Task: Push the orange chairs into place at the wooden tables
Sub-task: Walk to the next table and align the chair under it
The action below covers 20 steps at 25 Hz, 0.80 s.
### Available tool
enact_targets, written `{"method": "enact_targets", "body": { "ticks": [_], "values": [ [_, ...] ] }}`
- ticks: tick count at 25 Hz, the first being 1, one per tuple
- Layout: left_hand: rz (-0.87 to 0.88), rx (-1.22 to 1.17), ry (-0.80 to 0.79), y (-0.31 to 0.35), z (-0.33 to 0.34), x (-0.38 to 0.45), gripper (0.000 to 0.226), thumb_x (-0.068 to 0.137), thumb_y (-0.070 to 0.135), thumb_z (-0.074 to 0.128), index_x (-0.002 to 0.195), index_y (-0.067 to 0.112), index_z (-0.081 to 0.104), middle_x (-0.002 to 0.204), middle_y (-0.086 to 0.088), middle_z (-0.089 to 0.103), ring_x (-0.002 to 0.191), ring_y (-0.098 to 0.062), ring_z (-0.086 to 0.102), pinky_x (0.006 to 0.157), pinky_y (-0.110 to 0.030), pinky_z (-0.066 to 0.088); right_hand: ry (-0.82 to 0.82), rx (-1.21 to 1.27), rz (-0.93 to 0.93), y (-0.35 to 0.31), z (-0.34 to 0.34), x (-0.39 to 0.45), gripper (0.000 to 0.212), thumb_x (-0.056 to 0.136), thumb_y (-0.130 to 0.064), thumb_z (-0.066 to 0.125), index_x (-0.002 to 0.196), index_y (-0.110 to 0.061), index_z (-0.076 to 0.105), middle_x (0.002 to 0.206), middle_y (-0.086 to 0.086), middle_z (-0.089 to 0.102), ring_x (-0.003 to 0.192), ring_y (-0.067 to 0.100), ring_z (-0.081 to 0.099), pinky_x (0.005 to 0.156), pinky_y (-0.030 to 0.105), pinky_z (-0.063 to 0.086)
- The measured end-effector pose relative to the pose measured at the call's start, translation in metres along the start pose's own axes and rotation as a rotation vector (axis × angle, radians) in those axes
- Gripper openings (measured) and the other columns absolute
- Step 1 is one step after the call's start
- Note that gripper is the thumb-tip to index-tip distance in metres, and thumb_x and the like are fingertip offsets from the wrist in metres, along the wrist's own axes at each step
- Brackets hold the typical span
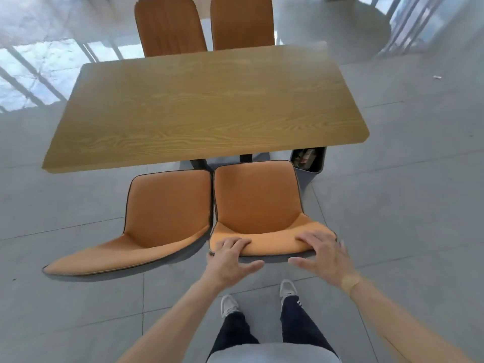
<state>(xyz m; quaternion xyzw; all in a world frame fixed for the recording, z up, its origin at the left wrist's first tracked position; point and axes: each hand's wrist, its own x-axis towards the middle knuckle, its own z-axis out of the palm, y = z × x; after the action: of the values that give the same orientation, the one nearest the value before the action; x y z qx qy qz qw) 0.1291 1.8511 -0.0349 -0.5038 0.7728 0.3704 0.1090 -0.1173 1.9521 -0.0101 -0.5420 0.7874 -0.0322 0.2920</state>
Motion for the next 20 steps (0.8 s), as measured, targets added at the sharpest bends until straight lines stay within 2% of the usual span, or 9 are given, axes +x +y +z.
{"method": "enact_targets", "body": {
  "ticks": [5,13,20],
  "values": [
    [0.005,0.047,0.045,-0.004,0.004,0.006,0.084,0.065,0.092,0.036,0.136,0.048,0.036,0.142,0.019,0.039,0.135,-0.011,0.024,0.107,-0.056,0.025,-0.005,0.017,-0.009,0.001,0.007,0.001,0.080,0.071,-0.078,0.057,0.138,-0.036,0.042,0.147,-0.011,0.038,0.138,0.015,0.023,0.108,0.048,0.033],
    [0.009,-0.007,0.162,-0.009,0.010,0.005,0.092,0.062,0.094,0.039,0.136,0.039,0.044,0.138,0.014,0.047,0.132,-0.013,0.029,0.108,-0.041,0.027,-0.036,-0.050,-0.059,0.013,0.013,0.022,0.082,0.064,-0.087,0.051,0.132,-0.042,0.045,0.139,-0.012,0.045,0.131,0.017,0.026,0.104,0.057,0.031],
    [0.034,-0.001,0.264,0.006,0.015,0.014,0.085,0.067,0.090,0.041,0.132,0.035,0.050,0.133,0.010,0.051,0.128,-0.017,0.030,0.111,-0.047,0.027,0.008,-0.086,-0.118,0.027,0.002,0.038,0.082,0.062,-0.088,0.047,0.129,-0.042,0.051,0.136,-0.015,0.050,0.125,0.017,0.028,0.092,0.045,0.033]
  ]
}}
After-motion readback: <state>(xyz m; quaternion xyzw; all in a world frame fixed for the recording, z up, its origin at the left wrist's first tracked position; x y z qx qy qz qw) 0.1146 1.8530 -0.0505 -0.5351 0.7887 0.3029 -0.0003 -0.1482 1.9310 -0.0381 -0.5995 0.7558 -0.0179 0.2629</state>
